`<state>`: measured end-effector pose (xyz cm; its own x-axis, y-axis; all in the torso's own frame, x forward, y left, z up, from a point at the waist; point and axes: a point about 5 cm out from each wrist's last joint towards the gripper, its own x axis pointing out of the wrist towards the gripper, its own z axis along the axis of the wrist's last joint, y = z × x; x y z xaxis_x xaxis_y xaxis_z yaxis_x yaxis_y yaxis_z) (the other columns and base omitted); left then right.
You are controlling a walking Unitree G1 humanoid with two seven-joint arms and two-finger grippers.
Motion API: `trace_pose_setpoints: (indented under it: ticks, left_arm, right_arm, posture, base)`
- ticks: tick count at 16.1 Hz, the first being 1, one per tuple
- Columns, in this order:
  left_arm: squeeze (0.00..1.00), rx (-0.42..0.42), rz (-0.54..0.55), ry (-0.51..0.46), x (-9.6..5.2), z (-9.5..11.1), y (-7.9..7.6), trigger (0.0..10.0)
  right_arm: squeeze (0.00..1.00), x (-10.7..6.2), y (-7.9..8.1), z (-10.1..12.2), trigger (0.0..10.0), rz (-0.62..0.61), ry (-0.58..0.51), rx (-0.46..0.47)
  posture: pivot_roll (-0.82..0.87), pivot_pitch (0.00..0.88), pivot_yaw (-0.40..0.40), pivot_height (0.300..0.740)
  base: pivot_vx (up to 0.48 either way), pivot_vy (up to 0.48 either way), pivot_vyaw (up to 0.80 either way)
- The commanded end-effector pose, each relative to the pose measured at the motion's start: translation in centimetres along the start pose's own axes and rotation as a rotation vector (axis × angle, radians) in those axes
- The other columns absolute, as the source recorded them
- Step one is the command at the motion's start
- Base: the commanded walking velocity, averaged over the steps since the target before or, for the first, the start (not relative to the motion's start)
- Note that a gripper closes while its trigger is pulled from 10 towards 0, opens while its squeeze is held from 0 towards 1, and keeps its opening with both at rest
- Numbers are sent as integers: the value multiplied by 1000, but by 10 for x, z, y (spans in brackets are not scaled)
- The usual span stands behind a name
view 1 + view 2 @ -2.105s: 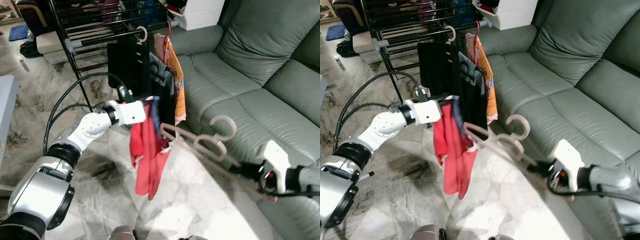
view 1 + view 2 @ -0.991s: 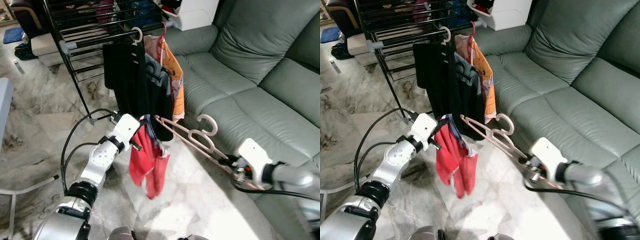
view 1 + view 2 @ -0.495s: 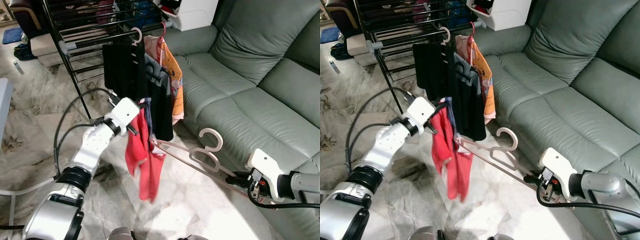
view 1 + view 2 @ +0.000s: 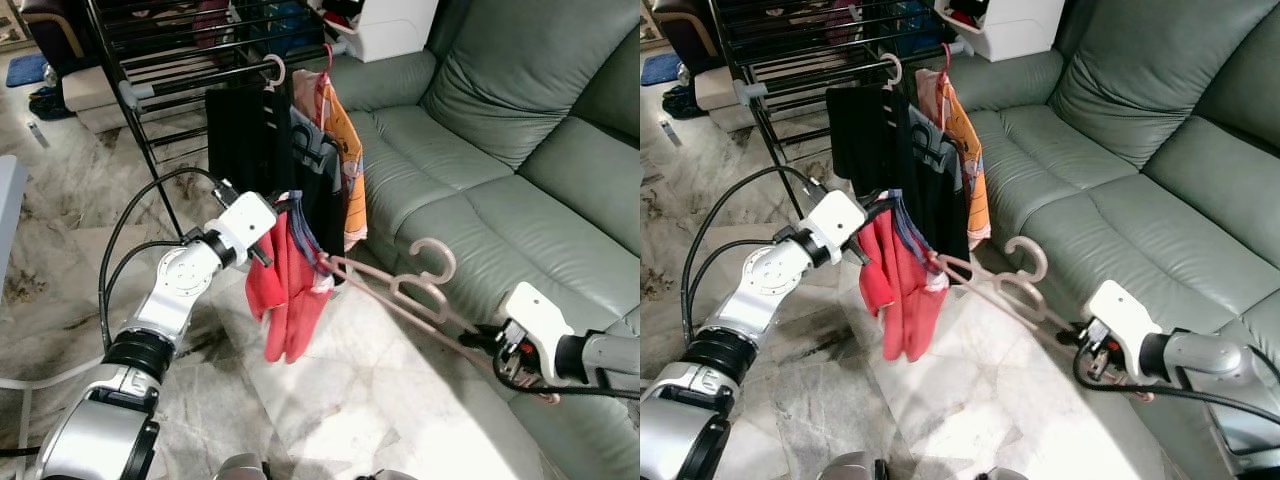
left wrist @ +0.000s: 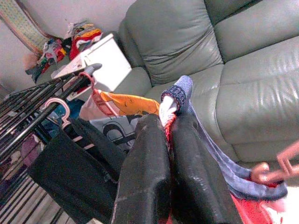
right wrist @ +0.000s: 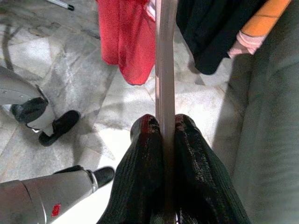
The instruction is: Hang hanger
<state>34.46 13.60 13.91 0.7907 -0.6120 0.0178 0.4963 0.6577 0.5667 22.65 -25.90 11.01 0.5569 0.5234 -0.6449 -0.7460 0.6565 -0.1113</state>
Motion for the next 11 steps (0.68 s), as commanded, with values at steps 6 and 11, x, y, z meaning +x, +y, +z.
trace_pose_setpoints:
  ticks: [6, 11]
  left_arm:
    - [0, 26, -42, -147, 11, 33, -2, 10000]
    - [0, 49, -123, -224, 16, 47, -17, 10000]
  right_arm:
    - [0, 4, -7, -4, 10000, -22, -24, 50]
    - [0, 7, -8, -4, 10000, -5, -50, 69]
  posture:
    - [-127, 5, -15, 740]
    - [-127, 2, -15, 740]
  base:
    - [0, 0, 0]
    - [0, 0, 0]
